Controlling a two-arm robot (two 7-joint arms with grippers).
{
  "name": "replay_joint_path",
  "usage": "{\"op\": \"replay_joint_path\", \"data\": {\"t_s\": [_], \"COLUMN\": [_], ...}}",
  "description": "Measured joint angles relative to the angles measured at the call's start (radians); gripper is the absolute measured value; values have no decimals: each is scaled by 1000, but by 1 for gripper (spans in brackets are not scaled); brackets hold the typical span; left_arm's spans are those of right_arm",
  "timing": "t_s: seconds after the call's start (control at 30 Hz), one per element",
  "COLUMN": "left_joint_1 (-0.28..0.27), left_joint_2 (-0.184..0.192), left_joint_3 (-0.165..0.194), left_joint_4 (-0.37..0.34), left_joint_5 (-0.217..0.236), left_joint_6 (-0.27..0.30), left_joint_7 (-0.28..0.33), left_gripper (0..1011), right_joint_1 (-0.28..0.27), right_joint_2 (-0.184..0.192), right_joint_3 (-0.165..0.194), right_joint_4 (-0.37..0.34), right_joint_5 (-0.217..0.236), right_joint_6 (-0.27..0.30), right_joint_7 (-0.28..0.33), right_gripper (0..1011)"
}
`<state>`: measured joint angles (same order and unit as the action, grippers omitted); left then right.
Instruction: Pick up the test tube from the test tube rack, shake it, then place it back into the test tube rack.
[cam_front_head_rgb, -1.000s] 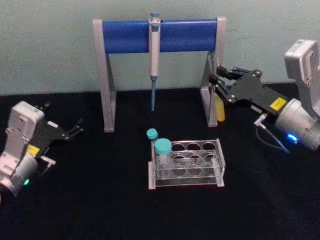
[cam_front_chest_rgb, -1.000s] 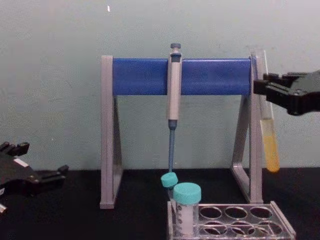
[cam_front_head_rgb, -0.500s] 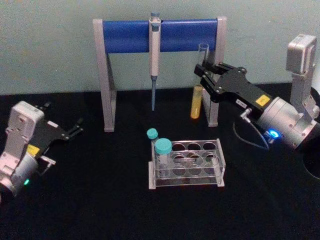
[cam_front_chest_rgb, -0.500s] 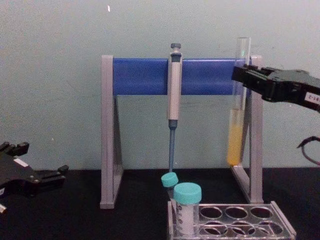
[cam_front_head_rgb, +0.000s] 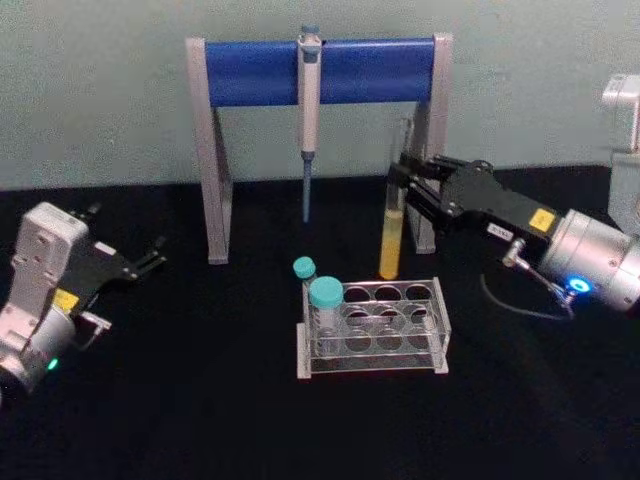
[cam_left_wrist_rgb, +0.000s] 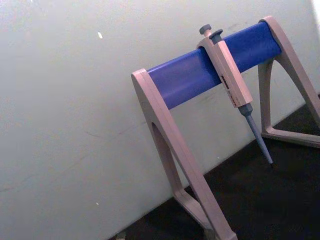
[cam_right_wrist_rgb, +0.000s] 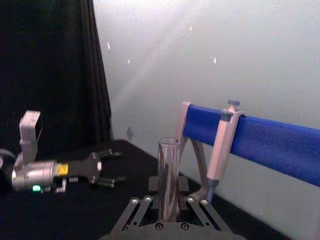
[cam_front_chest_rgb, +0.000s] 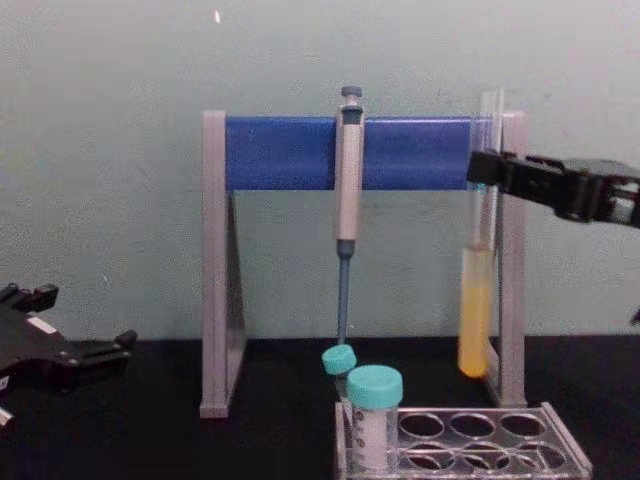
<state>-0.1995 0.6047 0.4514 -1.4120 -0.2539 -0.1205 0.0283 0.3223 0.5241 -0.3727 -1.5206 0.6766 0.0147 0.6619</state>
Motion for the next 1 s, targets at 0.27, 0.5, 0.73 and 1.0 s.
{"op": "replay_joint_path", "data": {"t_s": [0.27,0.5,0.73,1.0], "left_joint_1": [0,0,0,0], "left_joint_2": [0,0,0,0], "left_joint_3": [0,0,0,0], "left_joint_4": [0,0,0,0], "left_joint_5": [0,0,0,0], "left_joint_6": [0,0,0,0], "left_joint_7": [0,0,0,0], "left_gripper": [1001,1001,1001,1001], "right_joint_1": [-27,-32,-26,-11], "right_joint_2": [60,44,-4,-37], "right_joint_3": [2,17,26,16], "right_joint_4": [-39,-33,-8,20], "right_joint_5": [-48,-85,-97,-89], "right_joint_6": [-21,-59,-92,-112], "right_joint_7": [-62,-119,-138,-102], "right_gripper": [221,220,220,220]}}
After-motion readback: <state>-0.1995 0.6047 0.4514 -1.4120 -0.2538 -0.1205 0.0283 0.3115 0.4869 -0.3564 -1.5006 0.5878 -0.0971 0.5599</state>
